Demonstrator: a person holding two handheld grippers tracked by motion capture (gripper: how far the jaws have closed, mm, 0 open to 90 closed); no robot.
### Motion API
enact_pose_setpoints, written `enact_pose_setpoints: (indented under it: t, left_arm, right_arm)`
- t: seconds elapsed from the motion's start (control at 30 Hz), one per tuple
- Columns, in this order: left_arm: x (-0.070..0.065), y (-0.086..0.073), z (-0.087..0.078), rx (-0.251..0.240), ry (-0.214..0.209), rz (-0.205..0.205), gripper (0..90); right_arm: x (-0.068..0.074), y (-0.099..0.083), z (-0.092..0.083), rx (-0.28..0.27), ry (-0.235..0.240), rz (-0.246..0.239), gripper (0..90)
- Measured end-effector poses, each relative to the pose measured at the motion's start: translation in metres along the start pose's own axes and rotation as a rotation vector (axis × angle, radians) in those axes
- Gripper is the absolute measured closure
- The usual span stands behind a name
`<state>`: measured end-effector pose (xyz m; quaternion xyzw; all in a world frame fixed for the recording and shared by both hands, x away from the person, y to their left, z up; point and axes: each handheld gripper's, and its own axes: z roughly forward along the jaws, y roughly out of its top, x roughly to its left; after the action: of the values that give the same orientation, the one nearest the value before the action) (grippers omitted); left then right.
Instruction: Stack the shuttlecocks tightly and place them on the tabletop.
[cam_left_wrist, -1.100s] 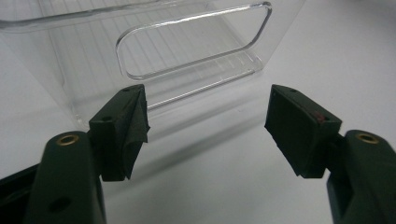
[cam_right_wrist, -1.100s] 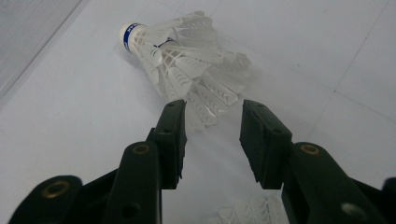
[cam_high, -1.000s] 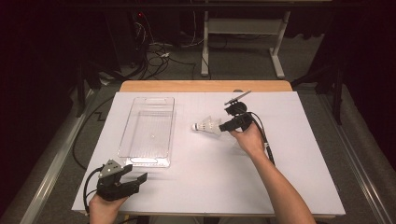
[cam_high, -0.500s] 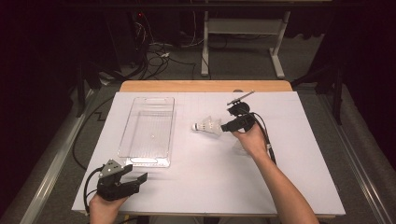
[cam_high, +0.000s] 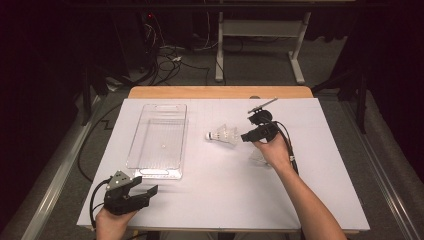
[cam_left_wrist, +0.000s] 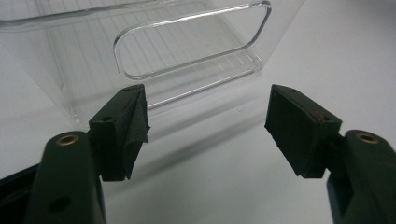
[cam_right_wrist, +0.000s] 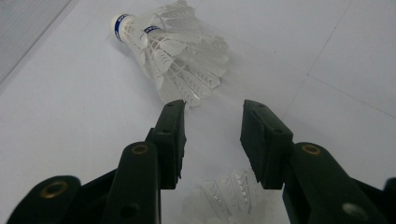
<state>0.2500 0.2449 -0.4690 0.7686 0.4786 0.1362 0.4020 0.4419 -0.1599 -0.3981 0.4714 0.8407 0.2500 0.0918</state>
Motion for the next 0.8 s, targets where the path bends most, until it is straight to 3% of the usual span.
enact_pose_setpoints:
  t: [0.8]
  left_arm:
    - [0.000, 0.000, 0.000, 0.000, 0.000, -0.002, 30.8]
  right_arm:
    - [-0.019, -0.015, -0.007, 0.015, -0.031, 0.027, 60.5]
